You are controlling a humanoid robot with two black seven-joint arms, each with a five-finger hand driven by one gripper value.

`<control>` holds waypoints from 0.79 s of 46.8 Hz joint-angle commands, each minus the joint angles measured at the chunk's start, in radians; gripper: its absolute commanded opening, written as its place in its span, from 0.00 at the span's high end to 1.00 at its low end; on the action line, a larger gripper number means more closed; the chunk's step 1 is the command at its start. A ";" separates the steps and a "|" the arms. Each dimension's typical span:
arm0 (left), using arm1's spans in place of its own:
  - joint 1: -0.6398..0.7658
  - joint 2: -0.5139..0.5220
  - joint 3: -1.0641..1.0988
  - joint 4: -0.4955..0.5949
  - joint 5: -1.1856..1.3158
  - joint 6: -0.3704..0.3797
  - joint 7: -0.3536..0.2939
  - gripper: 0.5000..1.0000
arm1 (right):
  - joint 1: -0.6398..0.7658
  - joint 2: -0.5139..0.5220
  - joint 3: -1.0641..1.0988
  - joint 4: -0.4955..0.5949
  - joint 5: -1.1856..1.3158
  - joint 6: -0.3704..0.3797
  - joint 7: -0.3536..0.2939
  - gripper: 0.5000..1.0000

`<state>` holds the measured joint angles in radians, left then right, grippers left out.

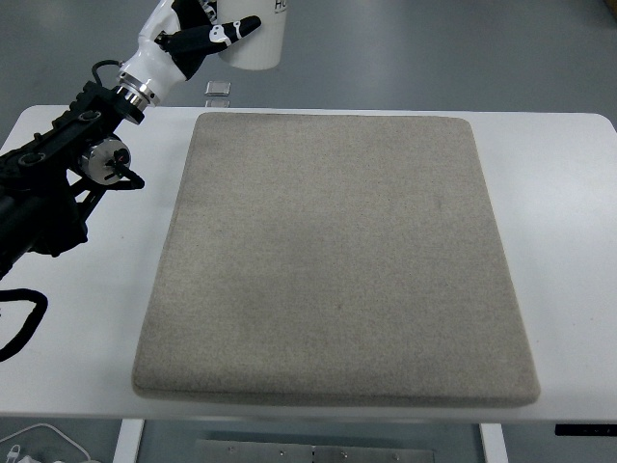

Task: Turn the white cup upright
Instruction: 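Lower the cup toward the pad, turning its opening upward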

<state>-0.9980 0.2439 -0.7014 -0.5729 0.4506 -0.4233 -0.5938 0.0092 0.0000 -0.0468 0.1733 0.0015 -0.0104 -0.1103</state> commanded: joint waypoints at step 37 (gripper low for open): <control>0.170 0.003 0.000 0.065 0.232 0.066 -0.017 0.58 | 0.000 0.000 -0.001 0.000 0.000 0.000 0.000 0.14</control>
<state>-0.8404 0.2518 -0.7022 -0.5086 0.6711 -0.3726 -0.6111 0.0092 0.0000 -0.0470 0.1733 0.0015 -0.0104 -0.1104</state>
